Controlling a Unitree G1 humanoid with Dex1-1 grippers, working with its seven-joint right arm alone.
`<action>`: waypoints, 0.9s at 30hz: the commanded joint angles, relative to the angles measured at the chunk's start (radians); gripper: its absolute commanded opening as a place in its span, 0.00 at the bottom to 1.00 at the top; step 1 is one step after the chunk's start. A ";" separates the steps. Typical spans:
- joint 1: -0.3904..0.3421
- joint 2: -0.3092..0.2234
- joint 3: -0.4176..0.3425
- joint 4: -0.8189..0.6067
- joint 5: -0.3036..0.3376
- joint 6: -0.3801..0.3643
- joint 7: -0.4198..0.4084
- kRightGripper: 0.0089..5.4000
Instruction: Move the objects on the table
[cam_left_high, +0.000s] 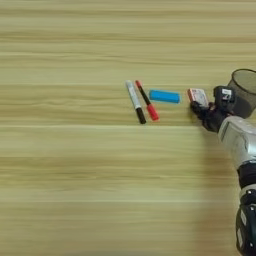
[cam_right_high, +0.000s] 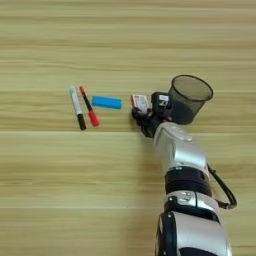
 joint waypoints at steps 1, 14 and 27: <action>-0.054 -0.028 0.001 -0.012 0.003 -0.010 0.002 0.39; -0.048 -0.024 -0.009 -0.050 0.016 -0.015 0.005 0.43; 0.010 0.009 0.033 -0.334 0.022 0.069 -0.006 0.42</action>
